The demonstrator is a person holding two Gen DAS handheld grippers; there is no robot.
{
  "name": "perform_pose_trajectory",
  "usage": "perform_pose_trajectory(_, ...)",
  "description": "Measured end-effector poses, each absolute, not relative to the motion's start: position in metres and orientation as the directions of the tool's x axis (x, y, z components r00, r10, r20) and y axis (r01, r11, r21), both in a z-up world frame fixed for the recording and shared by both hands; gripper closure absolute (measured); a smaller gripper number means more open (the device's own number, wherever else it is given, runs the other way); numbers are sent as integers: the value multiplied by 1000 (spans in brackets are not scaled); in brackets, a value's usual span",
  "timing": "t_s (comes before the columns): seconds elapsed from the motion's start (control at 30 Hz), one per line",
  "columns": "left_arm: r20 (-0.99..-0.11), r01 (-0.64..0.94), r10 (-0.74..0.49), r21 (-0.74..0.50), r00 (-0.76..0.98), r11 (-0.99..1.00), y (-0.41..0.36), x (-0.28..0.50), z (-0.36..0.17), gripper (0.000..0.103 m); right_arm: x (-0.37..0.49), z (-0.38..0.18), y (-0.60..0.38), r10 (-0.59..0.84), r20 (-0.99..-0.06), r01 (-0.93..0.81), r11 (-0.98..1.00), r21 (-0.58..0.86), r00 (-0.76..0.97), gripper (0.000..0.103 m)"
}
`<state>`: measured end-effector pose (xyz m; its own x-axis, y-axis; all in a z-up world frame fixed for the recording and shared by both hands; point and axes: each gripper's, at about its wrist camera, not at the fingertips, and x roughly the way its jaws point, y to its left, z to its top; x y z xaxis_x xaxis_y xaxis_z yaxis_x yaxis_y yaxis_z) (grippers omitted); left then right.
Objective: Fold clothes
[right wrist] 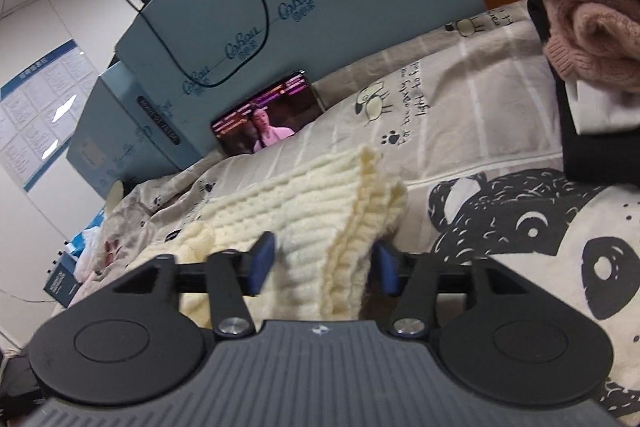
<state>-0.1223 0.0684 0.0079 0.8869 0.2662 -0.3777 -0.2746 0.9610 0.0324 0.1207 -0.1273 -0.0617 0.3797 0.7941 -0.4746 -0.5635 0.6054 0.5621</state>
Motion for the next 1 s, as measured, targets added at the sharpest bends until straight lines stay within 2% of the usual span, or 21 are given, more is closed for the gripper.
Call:
perform_pose_trajectory(0.03, -372, -245, 249, 59, 894, 968, 64, -117, 11, 2, 122, -60, -126, 784, -481, -543, 620, 567, 393, 32)
perform_pose_trajectory(0.17, -352, -112, 174, 190, 920, 975, 33, -93, 15, 0, 133, -53, -119, 764, -506, -444, 645, 622, 401, 25)
perform_pose_trajectory(0.23, -369, -68, 160, 251, 915, 966, 19, -78, 11, 0, 135, -55, -115, 757, -509, -434, 652, 622, 409, 24)
perform_pose_trajectory(0.37, -426, -86, 234, 338, 874, 937, 9, -50, -4, 0, 136, -66, -115, 773, -493, -436, 633, 640, 398, 24)
perform_pose_trajectory(0.43, -446, -104, 262, 347, 856, 932, 13, -41, -9, 0, 137, -69, -116, 784, -482, -439, 620, 650, 392, 24)
perform_pose_trajectory(0.53, -472, -138, 265, 285, 841, 948, 33, -35, -8, 1, 136, -69, -116, 793, -477, -466, 608, 642, 378, 25)
perform_pose_trajectory(0.6, -484, -159, 263, 246, 835, 956, 46, -32, -7, 15, 134, -69, -114, 790, -482, -488, 613, 622, 378, 29)
perform_pose_trajectory(0.77, -469, -188, 231, 137, 853, 972, 65, -39, 4, 76, 127, -67, -111, 771, -498, -521, 636, 569, 397, 51)
perform_pose_trajectory(0.83, -446, -221, 247, 110, 860, 969, 72, -44, 8, 80, 128, -68, -112, 797, -475, -528, 604, 597, 374, 73)
perform_pose_trajectory(1.0, -302, -370, 380, 91, 874, 925, 96, -68, 31, 82, 122, -59, -112, 831, -426, -561, 556, 614, 357, 82)
